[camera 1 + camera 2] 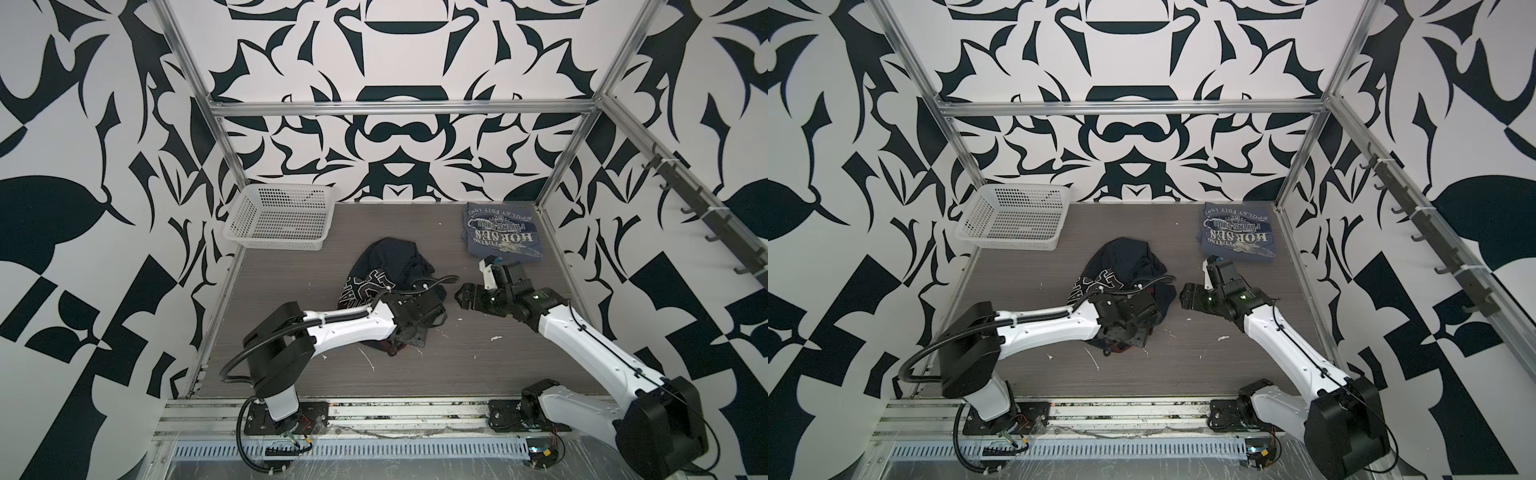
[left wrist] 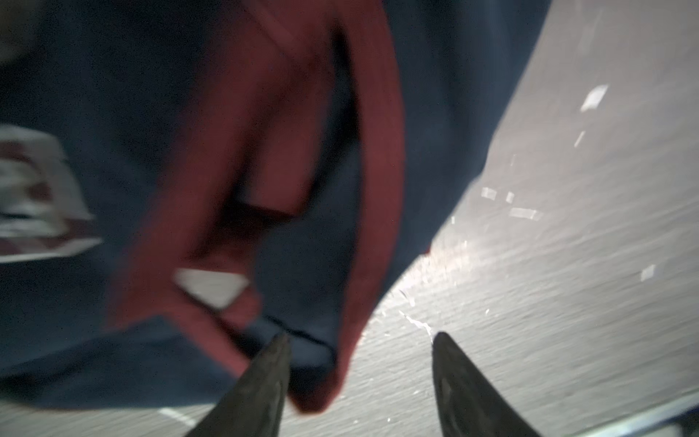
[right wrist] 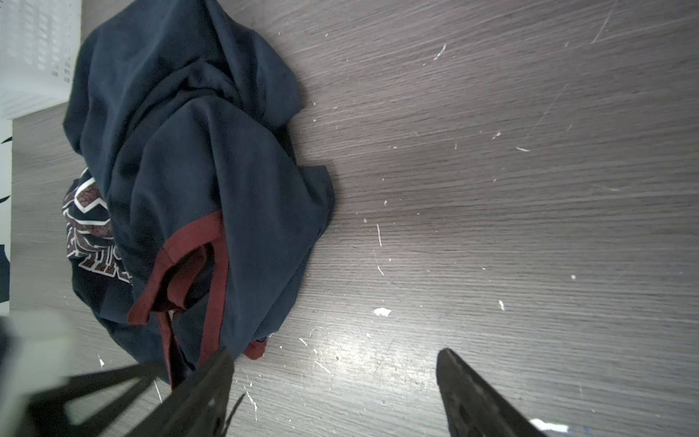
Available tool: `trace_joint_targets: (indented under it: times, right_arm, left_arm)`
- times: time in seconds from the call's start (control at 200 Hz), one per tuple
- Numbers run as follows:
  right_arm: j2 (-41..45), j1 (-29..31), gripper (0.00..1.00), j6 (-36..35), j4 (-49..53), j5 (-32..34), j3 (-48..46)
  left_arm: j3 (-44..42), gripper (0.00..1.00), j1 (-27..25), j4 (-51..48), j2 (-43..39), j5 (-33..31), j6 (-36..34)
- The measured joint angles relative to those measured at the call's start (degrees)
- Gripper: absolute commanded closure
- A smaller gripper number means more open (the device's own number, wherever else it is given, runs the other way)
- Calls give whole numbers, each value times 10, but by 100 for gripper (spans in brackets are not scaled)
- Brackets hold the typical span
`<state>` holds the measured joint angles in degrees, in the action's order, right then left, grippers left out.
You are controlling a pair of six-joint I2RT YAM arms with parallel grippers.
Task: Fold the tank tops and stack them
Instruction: 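Pull the navy shirt out of the basket onto the table with the left gripper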
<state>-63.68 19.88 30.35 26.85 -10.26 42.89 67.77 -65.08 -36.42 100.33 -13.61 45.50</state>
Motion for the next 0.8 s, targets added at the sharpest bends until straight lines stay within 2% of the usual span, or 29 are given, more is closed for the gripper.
trace_joint_targets:
  times: [0.1, 0.215, 0.535, 0.66, 0.8]
  right_arm:
    - [1, 0, 13, 3, 0, 0, 0]
    - [9, 0, 13, 7, 0, 3, -4]
    - [14, 0, 13, 10, -2, 11, -13]
    - [12, 0, 14, 10, -5, 11, -13]
    - [2, 0, 14, 10, -12, 10, -13]
  left_arm:
    - [10, 43, -5, -7, 33, -5, 7]
    - [30, 54, -4, -26, 54, -20, 11]
    - [35, 100, -4, -37, 46, -47, 12]
    - [35, 100, 0, -39, 3, -70, 3]
    - [55, 100, 20, -46, -80, -99, -24]
